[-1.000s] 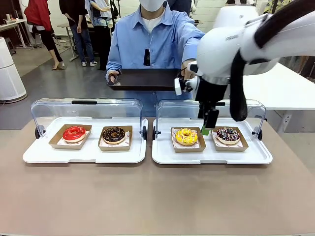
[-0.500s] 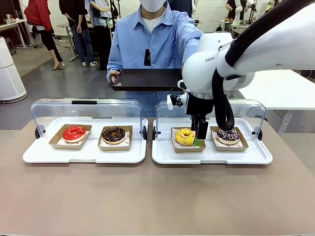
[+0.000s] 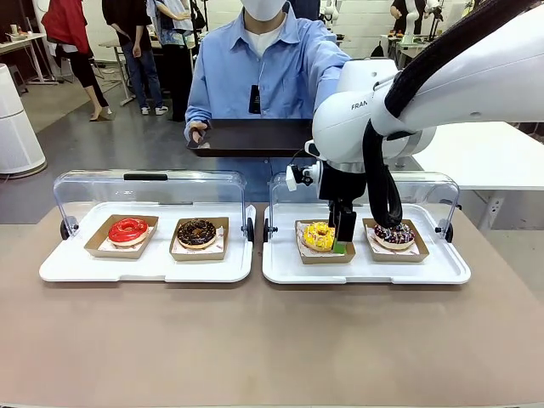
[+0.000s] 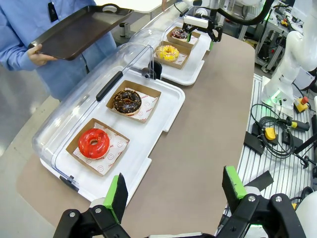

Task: Provide the desired donut to the person.
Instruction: Pick up and lift the Paper togo box containing the Donut pointed at by the person.

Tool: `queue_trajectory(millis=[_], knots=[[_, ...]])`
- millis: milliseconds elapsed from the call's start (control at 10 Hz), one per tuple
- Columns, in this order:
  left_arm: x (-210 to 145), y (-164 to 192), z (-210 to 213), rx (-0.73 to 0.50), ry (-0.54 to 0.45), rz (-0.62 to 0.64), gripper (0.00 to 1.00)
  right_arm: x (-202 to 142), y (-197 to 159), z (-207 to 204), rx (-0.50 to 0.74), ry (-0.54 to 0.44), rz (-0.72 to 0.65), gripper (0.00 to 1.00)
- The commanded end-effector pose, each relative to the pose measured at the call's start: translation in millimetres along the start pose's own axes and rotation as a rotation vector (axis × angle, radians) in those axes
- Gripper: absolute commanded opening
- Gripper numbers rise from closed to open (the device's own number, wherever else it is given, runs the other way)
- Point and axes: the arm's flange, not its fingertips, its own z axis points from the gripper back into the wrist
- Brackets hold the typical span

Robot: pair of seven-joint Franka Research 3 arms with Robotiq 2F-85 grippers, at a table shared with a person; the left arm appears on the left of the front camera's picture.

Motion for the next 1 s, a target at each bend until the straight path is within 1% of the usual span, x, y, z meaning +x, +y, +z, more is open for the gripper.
queue_trajectory(millis=[0, 100, 200, 300, 600, 900], knots=[[0.0, -0.5, -0.1, 0.000, 0.000, -0.001, 1.00, 0.0, 0.0, 0.0, 0.000, 0.000, -0.003, 1.00], [0.0, -0.5, -0.1, 0.000, 0.000, -0.001, 1.00, -5.5, -3.0, -8.1, -0.035, 0.022, 0.005, 1.00], [0.0, -0.5, -0.1, 0.000, 0.000, -0.001, 1.00, -11.0, -3.3, -13.3, -0.053, 0.031, 0.032, 1.00], [0.0, -0.5, -0.1, 0.000, 0.000, -0.001, 1.00, -16.4, -2.5, -17.9, -0.064, 0.044, 0.030, 1.00], [0.0, -0.5, -0.1, 0.000, 0.000, -0.001, 1.00, -31.5, -4.2, -35.0, -0.036, 0.030, 0.039, 1.00], [0.0, -0.5, -0.1, 0.000, 0.000, -0.001, 1.00, -40.9, -15.3, -45.0, -0.044, -0.004, 0.086, 1.00]])
